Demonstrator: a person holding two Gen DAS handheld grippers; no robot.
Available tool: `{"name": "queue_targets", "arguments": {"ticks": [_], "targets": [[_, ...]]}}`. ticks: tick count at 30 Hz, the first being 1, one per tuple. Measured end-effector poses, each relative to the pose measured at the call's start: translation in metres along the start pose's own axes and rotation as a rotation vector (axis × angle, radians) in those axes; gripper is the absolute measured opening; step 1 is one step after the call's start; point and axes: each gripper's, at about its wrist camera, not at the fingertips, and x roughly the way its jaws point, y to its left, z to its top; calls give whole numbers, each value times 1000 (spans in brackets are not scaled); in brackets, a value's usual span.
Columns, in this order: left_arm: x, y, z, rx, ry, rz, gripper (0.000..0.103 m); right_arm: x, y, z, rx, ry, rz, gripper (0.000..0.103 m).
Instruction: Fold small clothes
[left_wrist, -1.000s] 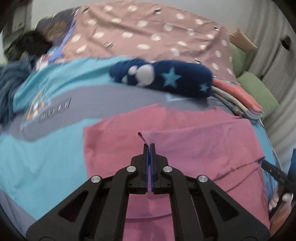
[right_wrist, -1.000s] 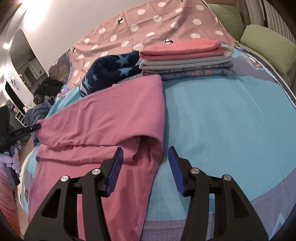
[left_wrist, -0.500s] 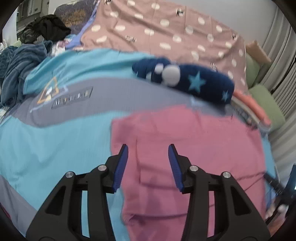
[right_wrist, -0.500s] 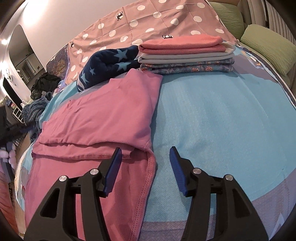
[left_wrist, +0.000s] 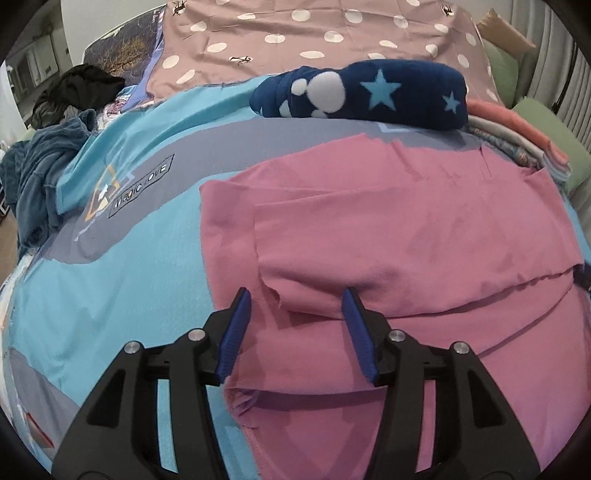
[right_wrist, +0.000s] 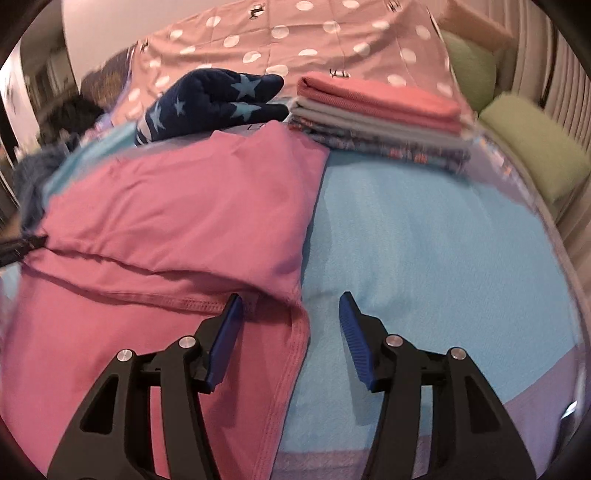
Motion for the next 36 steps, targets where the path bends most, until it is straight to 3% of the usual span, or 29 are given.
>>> {"name": "queue_targets", "arguments": {"ticks": [1,4,8,10,12,15,18,23,29,31,32,35,36], "targets": [[-1,-1,-1,1,2,-2,44,0,-7,0,41,6,-24,24],[-5,-5,-5,28,2,47,43,4,-25,-8,152,55,42,24],[-16,-7,-8,25,-10,74,42,-7,-22,-19,80,30,73,36],[-28,-13,-2,13,-46,24,42,-7,-26,-23,75,21,112,41],[-39,-29,11,16,-86,-77,48,-5,-30,-26,104,23,146,43],[-48,-79,47,73,-108,-282,57,-2,-31,-28,122,7,170,47],[-40,-142,79,180,-90,-416,59,-3,-27,-29,106,-6,177,53],[-2,-241,122,319,3,-469,63,-2,-29,-30,116,-9,206,57],[54,-313,146,454,150,-409,67,-3,-30,-31,122,-14,219,58],[70,-323,148,476,234,-432,49,-4,-31,-31,128,-16,229,59],[74,-328,148,479,273,-462,19,-3,-32,-32,131,-17,233,59],[71,-342,148,531,308,-492,3,-3,-32,-32,135,-18,238,59],[69,-346,149,548,312,-500,3,-3,-31,-32,132,-18,235,59]]}}
